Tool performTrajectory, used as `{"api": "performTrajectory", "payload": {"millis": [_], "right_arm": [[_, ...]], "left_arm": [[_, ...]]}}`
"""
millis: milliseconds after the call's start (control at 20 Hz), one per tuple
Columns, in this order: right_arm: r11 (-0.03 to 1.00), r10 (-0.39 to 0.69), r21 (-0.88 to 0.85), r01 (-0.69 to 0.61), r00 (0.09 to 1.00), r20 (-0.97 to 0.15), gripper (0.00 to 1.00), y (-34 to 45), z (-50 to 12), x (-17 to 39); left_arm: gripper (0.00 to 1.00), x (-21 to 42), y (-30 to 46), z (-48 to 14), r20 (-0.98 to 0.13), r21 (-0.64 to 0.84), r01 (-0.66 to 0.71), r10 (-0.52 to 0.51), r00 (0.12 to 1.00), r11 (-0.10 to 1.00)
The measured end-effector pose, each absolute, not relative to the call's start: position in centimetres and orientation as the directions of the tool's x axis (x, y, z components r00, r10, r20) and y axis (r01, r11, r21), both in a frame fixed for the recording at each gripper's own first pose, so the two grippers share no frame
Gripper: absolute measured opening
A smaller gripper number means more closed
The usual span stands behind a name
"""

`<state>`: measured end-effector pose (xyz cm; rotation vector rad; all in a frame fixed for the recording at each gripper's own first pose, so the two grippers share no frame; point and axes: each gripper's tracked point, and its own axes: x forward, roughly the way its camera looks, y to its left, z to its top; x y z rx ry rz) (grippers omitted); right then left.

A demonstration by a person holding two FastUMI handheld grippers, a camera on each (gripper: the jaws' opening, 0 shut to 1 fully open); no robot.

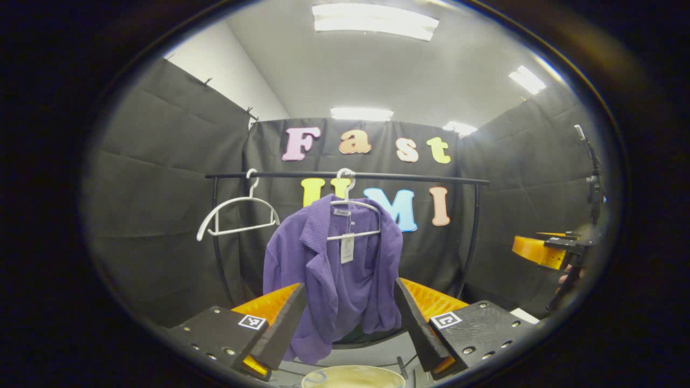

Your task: Grasp the clothes on the hanger with both hands and then place them into the laundry hamper below.

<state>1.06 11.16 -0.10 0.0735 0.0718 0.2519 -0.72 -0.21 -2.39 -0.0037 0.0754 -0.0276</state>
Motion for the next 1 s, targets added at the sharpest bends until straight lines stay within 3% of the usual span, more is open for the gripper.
{"api": "performTrajectory", "payload": {"millis": [200, 300, 700, 750, 800, 1000], "right_arm": [[0.94, 0.331, 0.114, -0.32, 0.94, -0.087, 0.96, 14.8, -0.5, 5.0], [0.926, 0.367, 0.126, -0.355, 0.926, -0.085, 0.96, 16.7, -0.8, 7.6], [0.804, 0.573, 0.273, -0.529, 0.812, -0.115, 0.95, 25.6, -3.2, 15.9], [0.795, 0.586, 0.273, -0.542, 0.803, -0.111, 0.95, 26.5, -3.4, 16.8], [0.79, 0.595, 0.265, -0.552, 0.796, -0.116, 0.94, 27.2, -3.8, 17.8], [0.763, 0.64, 0.239, -0.6, 0.752, -0.156, 0.95, 30.7, -5.8, 21.1]], "left_arm": [[0.94, 1.9, 0.9, -2.7, -0.106, -0.006, -0.044, 0.043, 0.993, 0.999], [0.99, 3.6, 1.7, -2.8, -0.114, 0.016, -0.082, 0.083, 0.99, 0.996], [0.99, 13.3, 3.8, -5.3, -0.145, 0.057, -0.264, 0.269, 0.952, 0.963], [0.94, 14.4, 4.0, -5.7, -0.151, 0.054, -0.28, 0.285, 0.946, 0.958], [0.99, 15.3, 4.0, -6.2, -0.158, 0.046, -0.293, 0.297, 0.942, 0.955], [0.99, 18.1, 4.7, -7.8, -0.185, 0.006, -0.332, 0.327, 0.927, 0.943]]}}
